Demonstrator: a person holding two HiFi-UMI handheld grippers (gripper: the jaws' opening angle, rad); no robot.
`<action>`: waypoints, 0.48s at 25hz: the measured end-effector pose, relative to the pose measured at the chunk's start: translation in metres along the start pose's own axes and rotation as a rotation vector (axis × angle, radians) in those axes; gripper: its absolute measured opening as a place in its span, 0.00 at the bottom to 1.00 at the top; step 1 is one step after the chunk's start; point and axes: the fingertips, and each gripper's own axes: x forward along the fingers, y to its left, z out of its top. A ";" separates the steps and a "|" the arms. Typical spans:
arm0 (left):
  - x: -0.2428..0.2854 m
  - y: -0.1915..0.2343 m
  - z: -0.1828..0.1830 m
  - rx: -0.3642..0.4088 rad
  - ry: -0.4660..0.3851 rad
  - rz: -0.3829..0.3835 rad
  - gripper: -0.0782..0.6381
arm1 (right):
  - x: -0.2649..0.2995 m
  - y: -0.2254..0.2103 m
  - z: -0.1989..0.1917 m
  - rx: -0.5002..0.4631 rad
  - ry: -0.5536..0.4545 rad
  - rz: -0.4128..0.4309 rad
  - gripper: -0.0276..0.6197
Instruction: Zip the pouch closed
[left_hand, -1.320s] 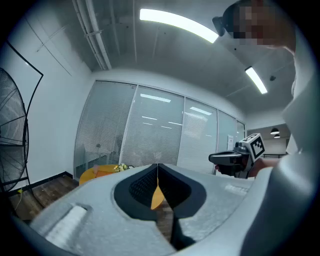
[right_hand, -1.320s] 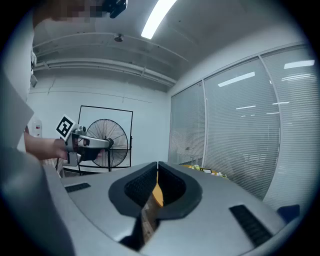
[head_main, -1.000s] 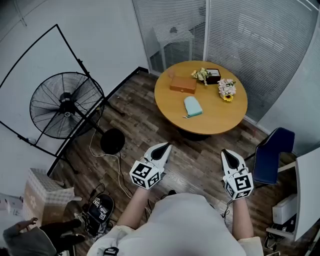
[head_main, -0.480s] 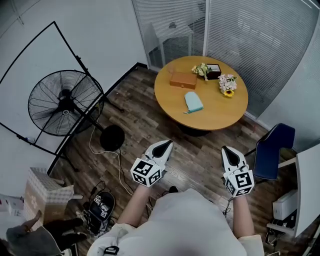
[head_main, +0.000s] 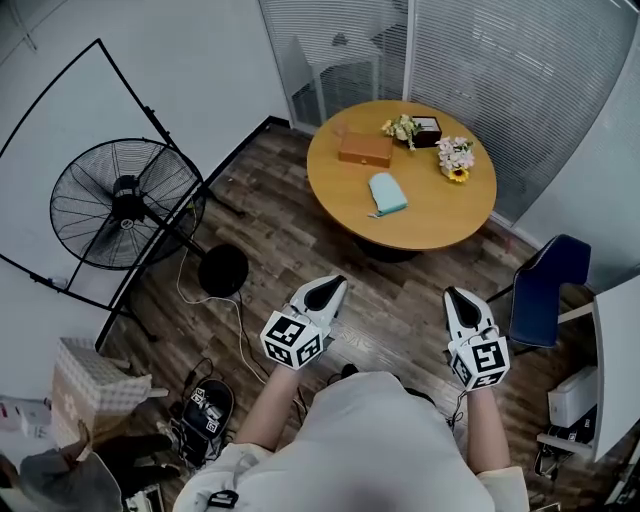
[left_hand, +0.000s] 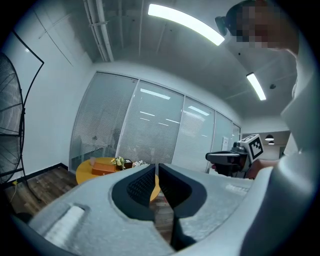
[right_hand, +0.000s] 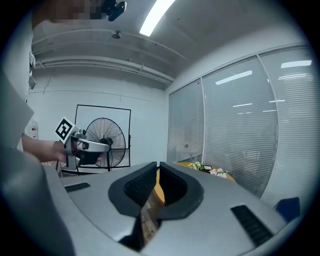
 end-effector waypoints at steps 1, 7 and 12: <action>-0.001 0.002 -0.001 -0.004 -0.001 -0.003 0.14 | 0.001 0.002 -0.002 0.003 0.004 0.003 0.07; -0.005 0.005 -0.009 -0.008 0.021 -0.038 0.25 | 0.006 0.013 -0.008 0.029 0.011 0.003 0.10; -0.011 0.013 -0.014 -0.018 0.031 -0.050 0.26 | 0.012 0.025 -0.011 0.035 0.015 0.005 0.16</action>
